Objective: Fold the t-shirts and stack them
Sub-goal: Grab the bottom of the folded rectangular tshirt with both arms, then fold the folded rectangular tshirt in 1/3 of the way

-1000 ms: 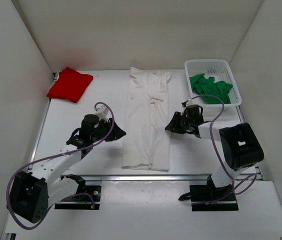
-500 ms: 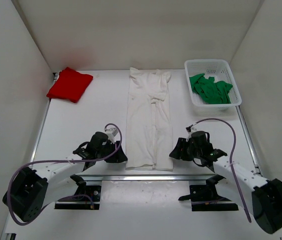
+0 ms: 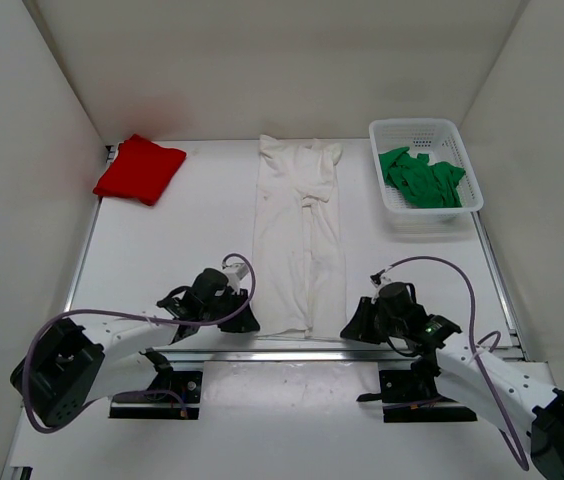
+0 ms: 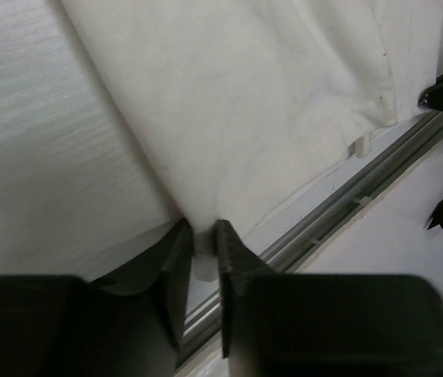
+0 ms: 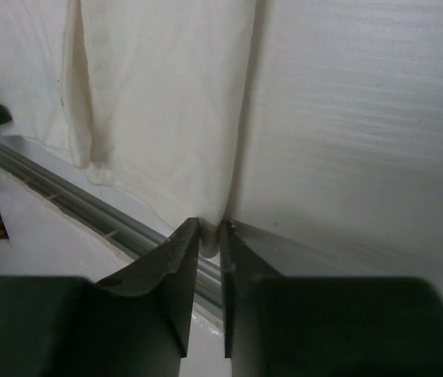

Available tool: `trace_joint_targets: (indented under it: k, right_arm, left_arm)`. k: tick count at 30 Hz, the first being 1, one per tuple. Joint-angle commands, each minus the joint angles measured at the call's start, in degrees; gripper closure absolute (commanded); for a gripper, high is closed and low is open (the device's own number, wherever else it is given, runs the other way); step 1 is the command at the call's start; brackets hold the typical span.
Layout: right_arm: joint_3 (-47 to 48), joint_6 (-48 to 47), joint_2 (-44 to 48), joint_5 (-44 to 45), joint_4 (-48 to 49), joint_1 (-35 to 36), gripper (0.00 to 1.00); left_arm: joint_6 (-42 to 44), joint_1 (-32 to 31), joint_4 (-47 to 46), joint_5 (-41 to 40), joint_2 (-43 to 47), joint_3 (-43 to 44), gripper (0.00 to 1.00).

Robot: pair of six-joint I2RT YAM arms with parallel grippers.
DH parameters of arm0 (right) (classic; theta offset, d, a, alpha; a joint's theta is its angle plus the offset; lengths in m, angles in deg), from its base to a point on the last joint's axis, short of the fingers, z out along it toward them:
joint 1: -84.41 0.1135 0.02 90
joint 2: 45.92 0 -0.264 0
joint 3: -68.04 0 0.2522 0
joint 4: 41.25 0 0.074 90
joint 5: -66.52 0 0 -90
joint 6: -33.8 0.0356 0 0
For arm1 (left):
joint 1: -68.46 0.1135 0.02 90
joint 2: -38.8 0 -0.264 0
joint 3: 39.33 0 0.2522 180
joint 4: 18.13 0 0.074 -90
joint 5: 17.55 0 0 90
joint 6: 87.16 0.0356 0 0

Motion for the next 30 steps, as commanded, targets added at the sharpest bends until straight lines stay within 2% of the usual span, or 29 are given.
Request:
trace_joint_targets:
  k: [1,3,6,12,15,17,20,22,25,30]
  right_arm:
    - [-0.1,2.0,-0.4,1.3,-0.2,1.6,0.9]
    - [0.3,1.9,0.1,0.5,0.3,2.2,1.0]
    - [0.5,4.3,1.3,0.9,-1.1,5.1,1.0]
    - [0.1,14.9,7.4,4.1,-5.7,19.6,1.0]
    - [3.5,13.5,11.0,4.8,-11.0,18.2,1.0]
    - [6.6,8.9,10.8,5.3,-12.0,14.6,1.0]
    - [12.8,-2.8,5.2,0.9,-11.5,3.0,1.0]
    - [17.1,-10.9,0.5,-4.2,-7.3,-7.9,1.0]
    - [22.0,-17.4,-7.6,-8.7,-1.6,-18.1,1.0]
    - [29.6,-19.2,-22.8,-7.6,8.2,-22.3,1.0]
  left_arm:
    - [-0.3,-1.8,0.3,0.5,-0.1,0.1,0.74]
    - [-0.7,-2.1,1.1,0.7,1.0,-0.3,0.89]
    - [-0.8,-2.1,5.3,-0.8,5.3,-2.2,1.0]
    - [-7.3,-4.6,15.1,1.6,21.9,-7.3,1.0]
    - [-10.5,-3.9,20.4,2.8,31.4,-6.5,1.0]
    - [-9.9,-0.8,22.0,3.9,32.3,-3.4,1.0]
    - [-3.5,5.0,22.0,6.2,26.7,4.8,1.0]
    - [-0.6,9.9,19.7,6.4,19.6,11.1,1.0]
    - [2.7,16.7,14.8,7.0,9.0,17.3,1.0]
    - [3.3,18.6,7.3,2.7,-8.0,27.0,1.0]
